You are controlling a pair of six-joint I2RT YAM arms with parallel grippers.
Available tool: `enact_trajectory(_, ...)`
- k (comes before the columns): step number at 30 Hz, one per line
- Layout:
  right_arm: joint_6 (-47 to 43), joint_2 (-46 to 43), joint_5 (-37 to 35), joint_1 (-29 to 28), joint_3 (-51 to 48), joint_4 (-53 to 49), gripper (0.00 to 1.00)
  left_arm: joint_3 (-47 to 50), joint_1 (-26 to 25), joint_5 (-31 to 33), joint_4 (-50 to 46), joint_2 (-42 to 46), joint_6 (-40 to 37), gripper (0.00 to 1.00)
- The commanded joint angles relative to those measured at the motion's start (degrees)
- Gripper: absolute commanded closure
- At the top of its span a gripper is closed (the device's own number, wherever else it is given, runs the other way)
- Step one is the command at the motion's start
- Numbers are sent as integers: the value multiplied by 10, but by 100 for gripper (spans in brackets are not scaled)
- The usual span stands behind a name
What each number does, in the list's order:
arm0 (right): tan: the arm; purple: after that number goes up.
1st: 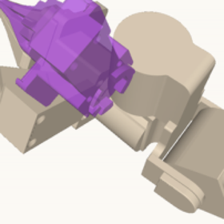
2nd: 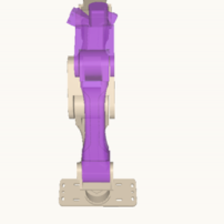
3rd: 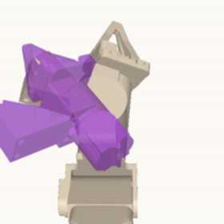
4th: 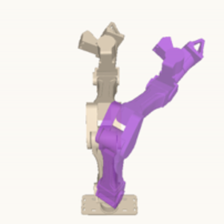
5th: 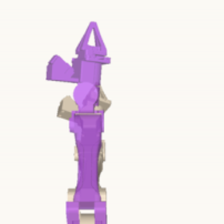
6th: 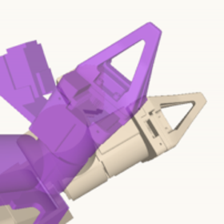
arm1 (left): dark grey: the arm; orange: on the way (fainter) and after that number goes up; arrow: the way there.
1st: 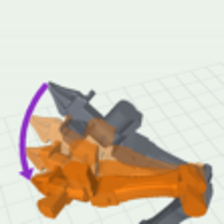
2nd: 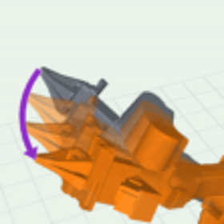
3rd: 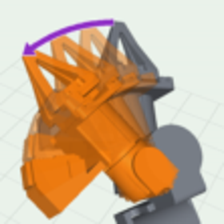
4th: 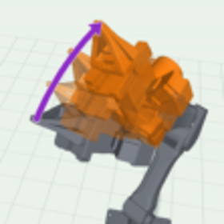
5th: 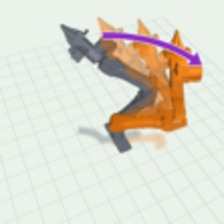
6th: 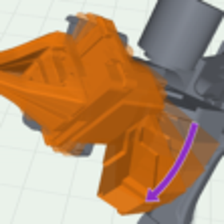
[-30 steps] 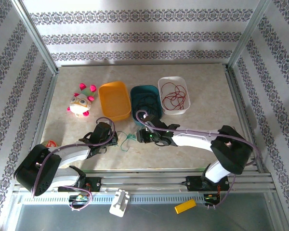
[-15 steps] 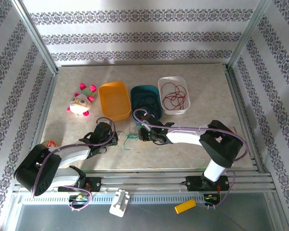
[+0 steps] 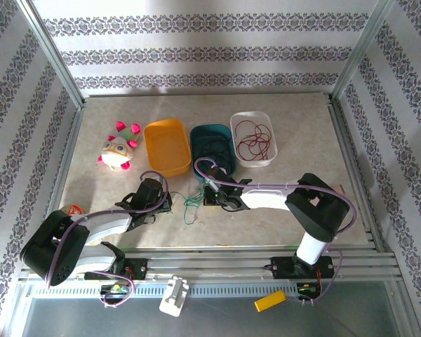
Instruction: Untangle the cables
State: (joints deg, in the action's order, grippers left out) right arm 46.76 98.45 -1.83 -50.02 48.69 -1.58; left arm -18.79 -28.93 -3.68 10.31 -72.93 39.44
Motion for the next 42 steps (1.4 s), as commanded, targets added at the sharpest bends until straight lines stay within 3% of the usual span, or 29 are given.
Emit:
enact_trajectory(1,15,-32,-45,0,-27,-6,100,-1,-8,29,-13,3,8,100)
enact_trajectory(11,127,-185,-210,39,-102,-168,100,0,-8,117,-80,17,57,100)
enact_trajectory(18,175,-273,-242,88,-149,-245,100,-4,-6,88,-69,-2,50,100)
enact_trajectory(24,61,-308,-159,78,-182,-109,98,-22,-7,1,-20,-24,-5,100)
enact_trajectory(28,-55,-295,-81,21,-160,-21,66,-43,-10,-37,-17,-43,-29,100)
enact_trajectory(31,-111,-260,7,-14,-130,23,57,-49,-11,-44,-15,-51,-29,100)
enact_trajectory(37,-181,-146,147,-68,-33,33,48,-44,-15,-44,-5,-53,-18,100)
enact_trajectory(42,-197,-55,193,-77,32,1,47,-44,-16,-36,-12,-46,-17,100)
